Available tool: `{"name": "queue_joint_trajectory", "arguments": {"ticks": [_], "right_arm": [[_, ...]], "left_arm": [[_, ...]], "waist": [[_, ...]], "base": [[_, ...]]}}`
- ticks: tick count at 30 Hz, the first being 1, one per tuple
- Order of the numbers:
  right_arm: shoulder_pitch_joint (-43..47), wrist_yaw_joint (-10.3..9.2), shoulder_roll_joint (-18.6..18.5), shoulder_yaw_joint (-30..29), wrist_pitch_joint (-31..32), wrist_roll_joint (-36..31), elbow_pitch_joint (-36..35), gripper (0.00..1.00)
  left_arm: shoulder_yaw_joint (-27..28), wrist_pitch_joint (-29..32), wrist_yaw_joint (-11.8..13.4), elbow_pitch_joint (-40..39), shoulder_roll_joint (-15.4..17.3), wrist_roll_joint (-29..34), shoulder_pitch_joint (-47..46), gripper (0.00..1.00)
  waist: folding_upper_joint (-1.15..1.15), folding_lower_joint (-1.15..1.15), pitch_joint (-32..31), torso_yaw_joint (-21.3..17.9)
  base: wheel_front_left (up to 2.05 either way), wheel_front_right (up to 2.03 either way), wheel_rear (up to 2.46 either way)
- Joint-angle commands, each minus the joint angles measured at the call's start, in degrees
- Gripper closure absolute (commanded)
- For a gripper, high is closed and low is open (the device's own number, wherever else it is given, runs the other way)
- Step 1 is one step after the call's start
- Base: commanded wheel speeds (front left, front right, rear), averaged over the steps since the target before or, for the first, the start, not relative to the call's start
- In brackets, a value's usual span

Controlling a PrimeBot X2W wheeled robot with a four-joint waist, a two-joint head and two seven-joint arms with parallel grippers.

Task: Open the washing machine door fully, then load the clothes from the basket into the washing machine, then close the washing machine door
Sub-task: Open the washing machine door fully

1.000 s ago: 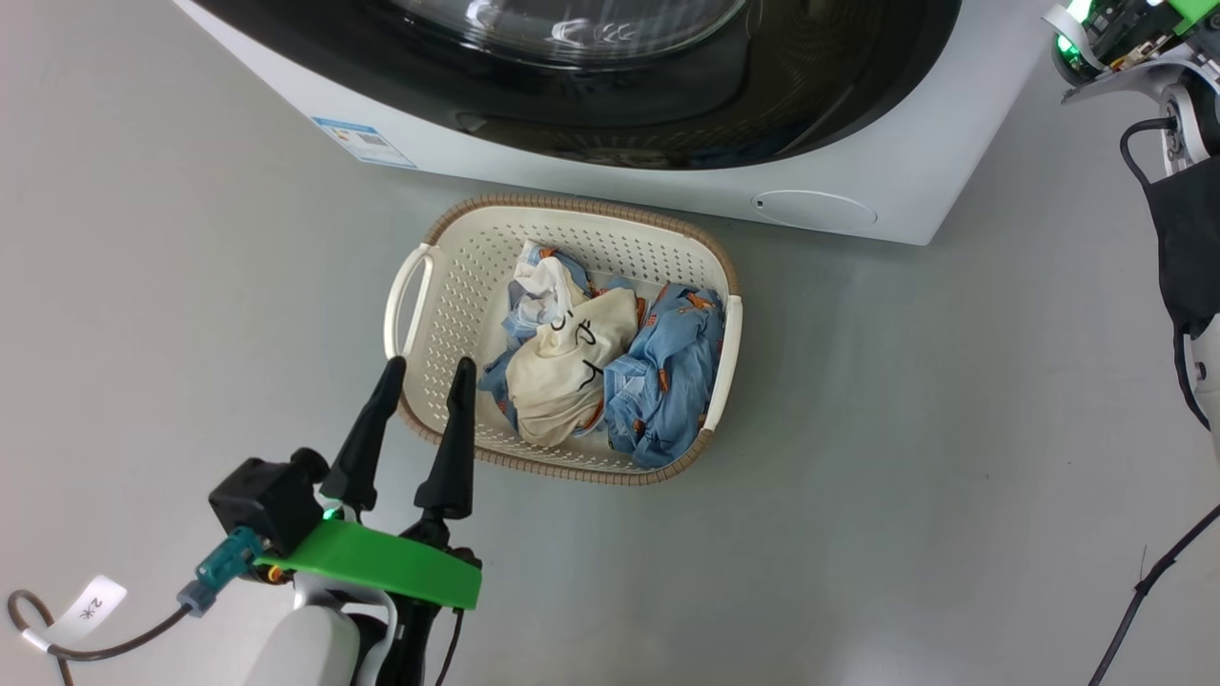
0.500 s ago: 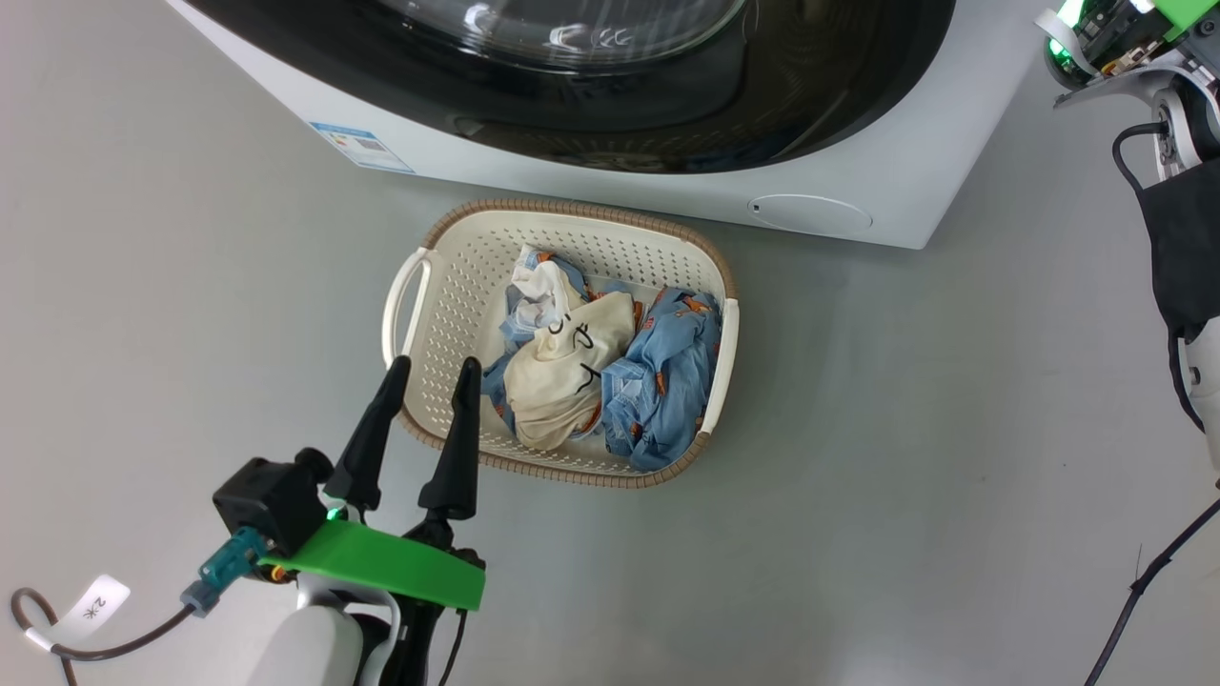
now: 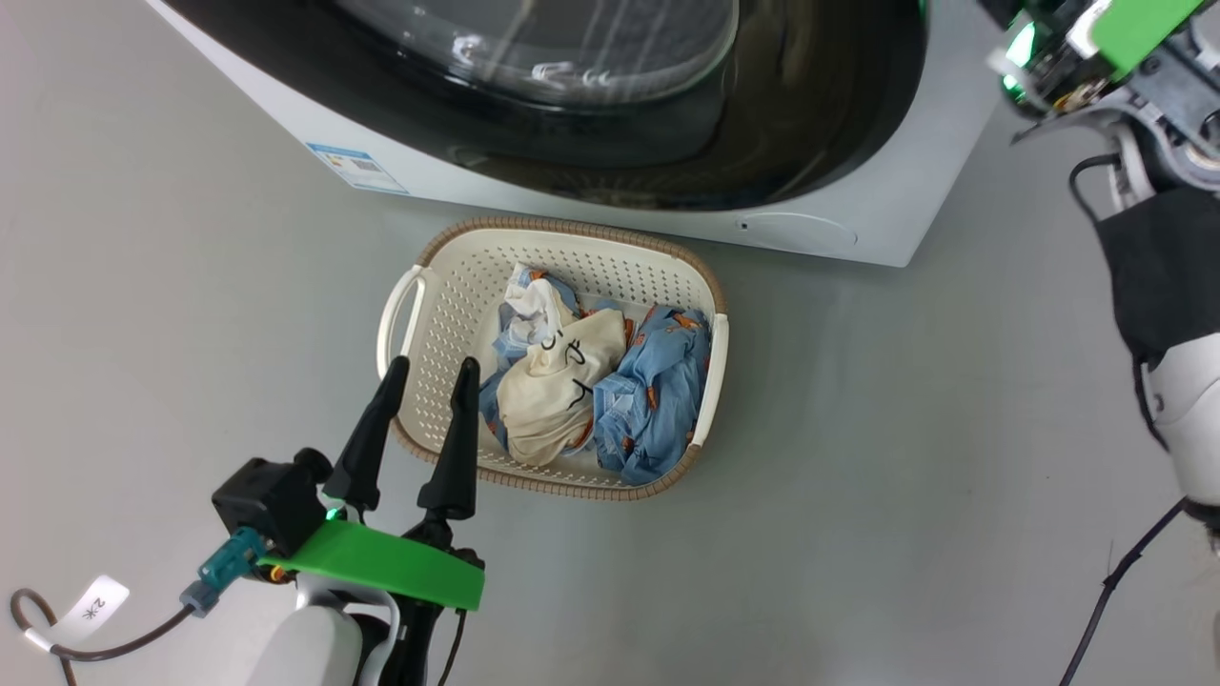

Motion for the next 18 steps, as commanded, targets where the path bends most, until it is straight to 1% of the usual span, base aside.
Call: {"name": "queue_joint_trajectory", "arguments": {"ticks": [1,18], "right_arm": [[2.34,0.56,2.4,1.6,0.93,0.01,-1.64,1.0],[6.0,0.56,3.39,3.01,3.05,0.5,-3.49,1.0]], "left_arm": [[2.04,-0.37,-0.1,-1.03,1.15,0.35,-0.04,0.0],[3.01,-0.37,-0.1,-1.03,1.15,1.7,1.37,0.0]], "waist": [[0.0,0.0,-0.32,-0.17],[0.0,0.0,-3.9,-1.18]], "base": [[0.0,0.0,0.0],[0.0,0.0,0.0]]}}
